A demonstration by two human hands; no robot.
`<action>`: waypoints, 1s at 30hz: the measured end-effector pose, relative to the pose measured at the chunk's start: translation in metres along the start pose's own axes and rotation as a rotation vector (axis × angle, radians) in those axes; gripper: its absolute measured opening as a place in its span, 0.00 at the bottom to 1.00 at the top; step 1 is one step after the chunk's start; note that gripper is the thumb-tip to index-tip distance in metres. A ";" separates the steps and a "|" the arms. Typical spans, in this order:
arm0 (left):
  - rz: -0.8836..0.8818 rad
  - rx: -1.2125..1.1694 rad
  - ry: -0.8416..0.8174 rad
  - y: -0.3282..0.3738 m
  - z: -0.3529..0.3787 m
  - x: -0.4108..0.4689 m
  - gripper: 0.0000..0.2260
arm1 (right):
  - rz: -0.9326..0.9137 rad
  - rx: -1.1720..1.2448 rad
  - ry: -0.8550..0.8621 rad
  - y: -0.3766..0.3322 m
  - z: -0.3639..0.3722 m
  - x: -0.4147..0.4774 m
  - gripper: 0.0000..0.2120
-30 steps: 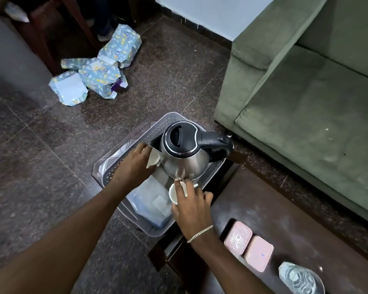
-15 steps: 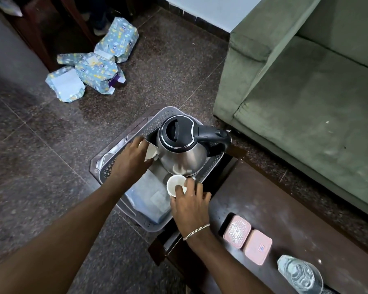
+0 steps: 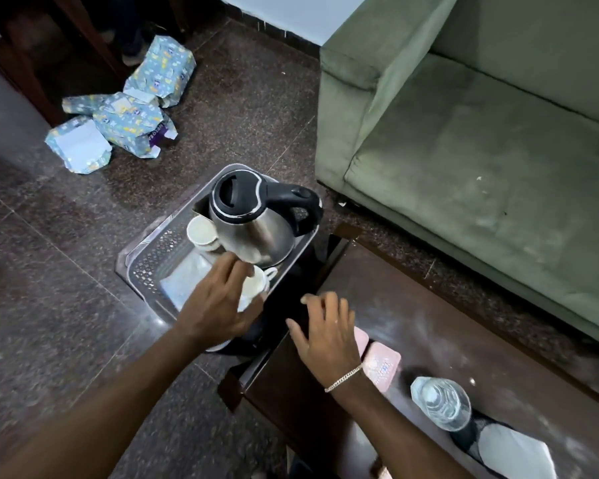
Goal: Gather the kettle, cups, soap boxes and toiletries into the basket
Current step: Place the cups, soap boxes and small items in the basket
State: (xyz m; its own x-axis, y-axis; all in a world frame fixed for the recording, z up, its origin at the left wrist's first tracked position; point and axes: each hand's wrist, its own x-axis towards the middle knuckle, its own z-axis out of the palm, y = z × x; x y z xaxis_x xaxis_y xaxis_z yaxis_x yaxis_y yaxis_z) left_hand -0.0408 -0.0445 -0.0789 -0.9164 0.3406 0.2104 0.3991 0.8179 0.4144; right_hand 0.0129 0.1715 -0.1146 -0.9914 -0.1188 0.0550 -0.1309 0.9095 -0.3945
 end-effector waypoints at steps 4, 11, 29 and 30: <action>0.173 -0.010 -0.125 0.054 0.032 -0.007 0.18 | 0.063 -0.048 -0.068 0.051 -0.013 -0.046 0.19; 0.168 0.164 -0.625 0.118 0.106 -0.012 0.35 | 0.206 -0.204 -0.342 0.111 -0.026 -0.099 0.34; 0.160 0.266 -0.801 0.125 0.182 -0.020 0.43 | 0.200 -0.258 -0.501 0.137 0.003 -0.102 0.41; 0.175 0.252 -0.801 0.124 0.179 -0.021 0.43 | 0.203 -0.259 -0.496 0.136 0.001 -0.101 0.41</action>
State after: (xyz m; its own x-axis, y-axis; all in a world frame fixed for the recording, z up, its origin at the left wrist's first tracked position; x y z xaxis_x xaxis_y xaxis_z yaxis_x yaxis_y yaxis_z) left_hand 0.0223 0.1329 -0.1909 -0.6255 0.6186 -0.4754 0.6051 0.7693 0.2049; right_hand 0.0953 0.3068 -0.1745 -0.8875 -0.0475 -0.4583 0.0049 0.9936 -0.1125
